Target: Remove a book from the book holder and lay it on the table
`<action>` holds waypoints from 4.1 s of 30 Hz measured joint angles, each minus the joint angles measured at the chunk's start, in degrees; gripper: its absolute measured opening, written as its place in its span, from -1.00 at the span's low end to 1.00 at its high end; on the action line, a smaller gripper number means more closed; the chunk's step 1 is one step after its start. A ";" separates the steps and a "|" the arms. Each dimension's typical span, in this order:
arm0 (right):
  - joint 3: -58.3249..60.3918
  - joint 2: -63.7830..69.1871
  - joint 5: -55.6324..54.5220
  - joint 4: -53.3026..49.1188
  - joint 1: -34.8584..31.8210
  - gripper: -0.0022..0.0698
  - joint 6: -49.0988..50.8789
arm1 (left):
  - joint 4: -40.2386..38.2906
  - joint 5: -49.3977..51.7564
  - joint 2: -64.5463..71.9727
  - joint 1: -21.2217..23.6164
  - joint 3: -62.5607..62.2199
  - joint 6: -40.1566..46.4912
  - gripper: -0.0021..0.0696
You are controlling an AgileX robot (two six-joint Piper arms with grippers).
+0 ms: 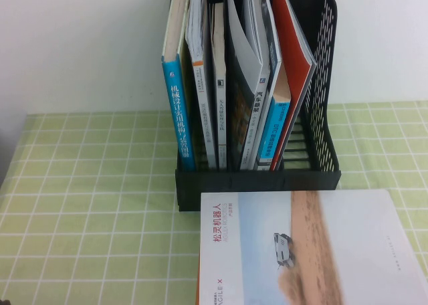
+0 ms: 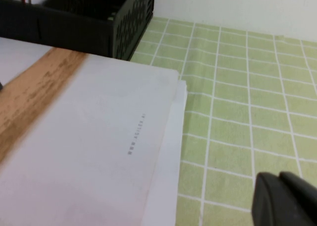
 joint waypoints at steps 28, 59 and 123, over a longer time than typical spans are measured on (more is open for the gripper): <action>0.00 0.00 -0.80 3.03 0.00 -0.95 0.00 | -1.26 -0.80 0.00 0.00 0.00 0.11 -0.95; -1.79 0.00 -52.78 11.99 0.00 -0.95 15.90 | -19.75 -56.92 0.00 0.00 0.13 -13.67 -0.95; -49.47 56.18 -31.86 -80.96 1.55 -0.95 98.91 | -25.60 7.56 55.55 -13.21 -56.84 27.49 -0.95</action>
